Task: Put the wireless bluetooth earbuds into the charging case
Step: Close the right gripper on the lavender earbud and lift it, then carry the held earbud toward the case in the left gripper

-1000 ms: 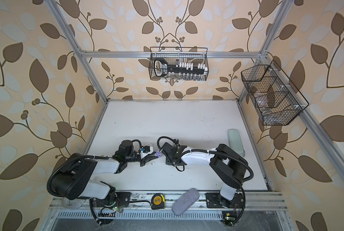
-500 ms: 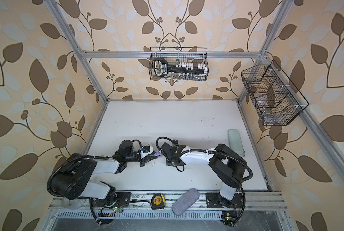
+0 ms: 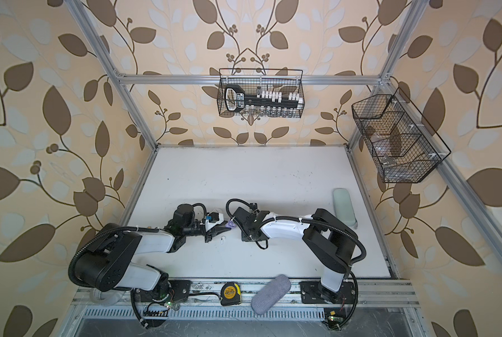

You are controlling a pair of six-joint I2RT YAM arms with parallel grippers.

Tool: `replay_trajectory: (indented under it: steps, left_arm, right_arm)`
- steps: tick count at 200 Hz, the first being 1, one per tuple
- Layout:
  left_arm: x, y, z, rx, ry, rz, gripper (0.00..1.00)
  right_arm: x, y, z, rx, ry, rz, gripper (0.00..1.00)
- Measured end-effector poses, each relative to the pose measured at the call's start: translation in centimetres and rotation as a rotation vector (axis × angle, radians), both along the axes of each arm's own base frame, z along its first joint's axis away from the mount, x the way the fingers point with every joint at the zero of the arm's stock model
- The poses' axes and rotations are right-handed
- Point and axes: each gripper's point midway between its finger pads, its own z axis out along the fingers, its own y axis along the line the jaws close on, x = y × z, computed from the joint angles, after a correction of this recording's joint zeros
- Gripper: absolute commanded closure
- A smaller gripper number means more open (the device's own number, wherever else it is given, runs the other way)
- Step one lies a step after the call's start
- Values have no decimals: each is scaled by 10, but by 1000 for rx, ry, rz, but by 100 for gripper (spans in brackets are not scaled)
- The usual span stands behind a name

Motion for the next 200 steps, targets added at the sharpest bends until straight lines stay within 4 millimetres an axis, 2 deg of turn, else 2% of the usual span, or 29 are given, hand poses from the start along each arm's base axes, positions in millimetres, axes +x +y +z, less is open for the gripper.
replay_trajectory:
  steps: [107,174,200]
  left_arm:
    - [1,1,0,0,0,6,100]
    - [1,1,0,0,0,6,100]
    - [1,1,0,0,1,6,100]
  right_arm:
    - [0,0,0,-4,-2,11,88]
    - [0,0,2,-6,-13,12,88]
    - [3,2,11,14,-35,9,88]
